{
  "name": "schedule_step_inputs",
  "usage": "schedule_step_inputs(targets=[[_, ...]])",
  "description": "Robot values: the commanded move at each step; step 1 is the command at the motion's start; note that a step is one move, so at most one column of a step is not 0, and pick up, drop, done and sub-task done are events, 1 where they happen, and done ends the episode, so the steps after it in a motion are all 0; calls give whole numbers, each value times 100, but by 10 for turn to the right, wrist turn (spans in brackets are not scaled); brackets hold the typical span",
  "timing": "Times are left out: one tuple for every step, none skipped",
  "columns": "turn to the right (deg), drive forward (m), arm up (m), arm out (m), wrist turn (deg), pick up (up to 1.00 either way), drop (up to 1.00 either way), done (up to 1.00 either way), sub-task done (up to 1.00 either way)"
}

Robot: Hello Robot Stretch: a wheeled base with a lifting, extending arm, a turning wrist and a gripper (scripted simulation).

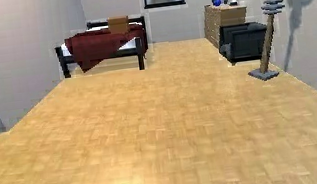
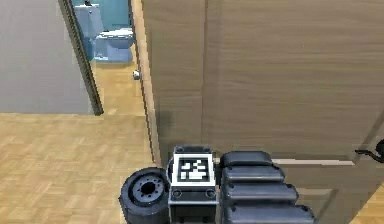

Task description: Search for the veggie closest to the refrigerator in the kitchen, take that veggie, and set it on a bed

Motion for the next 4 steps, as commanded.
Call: schedule_step_inputs(targets=[[0,100,0,0,0,0,0,0,0],[0,100,0,0,0,0,0,0,0],[0,100,0,0,0,0,0,0,0],[30,0,0,0,0,0,0,0,0]])
